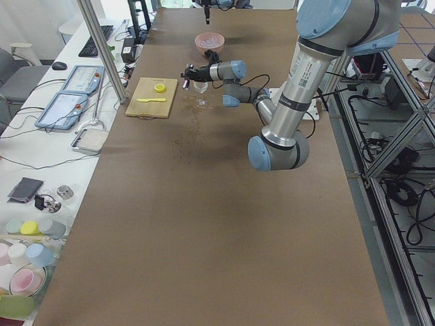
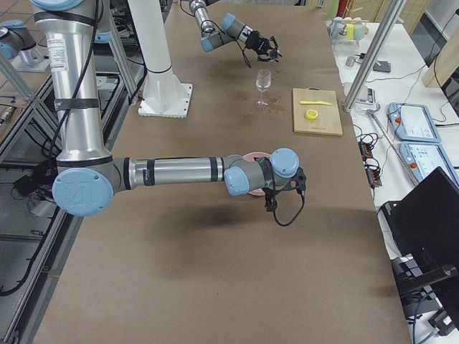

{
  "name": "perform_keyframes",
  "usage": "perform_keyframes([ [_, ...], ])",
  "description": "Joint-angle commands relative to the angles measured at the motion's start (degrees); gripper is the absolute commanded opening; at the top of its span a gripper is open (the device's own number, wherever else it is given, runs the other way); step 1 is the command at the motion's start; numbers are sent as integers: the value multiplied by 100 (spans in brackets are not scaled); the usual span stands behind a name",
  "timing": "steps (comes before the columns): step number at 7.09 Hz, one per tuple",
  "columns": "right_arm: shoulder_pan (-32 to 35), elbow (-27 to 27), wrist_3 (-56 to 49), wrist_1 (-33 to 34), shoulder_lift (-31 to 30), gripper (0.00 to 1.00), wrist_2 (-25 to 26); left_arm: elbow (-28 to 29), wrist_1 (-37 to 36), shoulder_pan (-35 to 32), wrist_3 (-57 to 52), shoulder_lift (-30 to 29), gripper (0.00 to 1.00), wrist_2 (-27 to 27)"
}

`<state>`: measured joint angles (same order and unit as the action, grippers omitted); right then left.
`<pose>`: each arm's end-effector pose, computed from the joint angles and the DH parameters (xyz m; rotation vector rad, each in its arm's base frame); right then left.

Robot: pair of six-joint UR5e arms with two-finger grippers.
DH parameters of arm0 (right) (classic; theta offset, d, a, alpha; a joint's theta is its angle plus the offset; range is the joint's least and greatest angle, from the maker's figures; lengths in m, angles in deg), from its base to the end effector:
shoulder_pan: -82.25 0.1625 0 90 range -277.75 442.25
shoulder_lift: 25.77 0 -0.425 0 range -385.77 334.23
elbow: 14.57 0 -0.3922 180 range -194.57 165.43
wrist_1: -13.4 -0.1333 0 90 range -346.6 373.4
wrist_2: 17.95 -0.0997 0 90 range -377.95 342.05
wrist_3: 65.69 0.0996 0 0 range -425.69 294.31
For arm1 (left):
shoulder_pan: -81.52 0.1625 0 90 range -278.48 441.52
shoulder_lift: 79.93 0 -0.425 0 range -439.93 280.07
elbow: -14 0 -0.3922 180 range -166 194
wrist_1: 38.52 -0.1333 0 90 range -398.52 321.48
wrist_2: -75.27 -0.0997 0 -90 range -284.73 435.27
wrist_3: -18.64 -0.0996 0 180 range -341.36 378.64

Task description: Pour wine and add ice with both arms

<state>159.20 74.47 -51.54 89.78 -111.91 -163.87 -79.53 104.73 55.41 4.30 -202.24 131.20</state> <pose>-0.0706 -0.5295 0.5919 0.0297 -1.0039 -0.1231 0.4818 -0.4467 0.1937 1.5770 0.2071 0.6124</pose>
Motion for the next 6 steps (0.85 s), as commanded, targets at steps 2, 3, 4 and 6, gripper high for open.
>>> perform_keyframes([
  [2, 4, -1, 0, 0, -9, 100, -15, -16, -77, 150, -645, -21, 0, -361],
  [3, 4, -1, 0, 0, -9, 100, -15, -16, -77, 220, -727, -30, 0, -398],
  [4, 4, -1, 0, 0, -9, 100, -15, 1, -86, 255, -737, -21, 0, -460],
  [6, 4, -1, 0, 0, -9, 100, -15, 10, -86, 343, -1374, -108, 0, -635],
])
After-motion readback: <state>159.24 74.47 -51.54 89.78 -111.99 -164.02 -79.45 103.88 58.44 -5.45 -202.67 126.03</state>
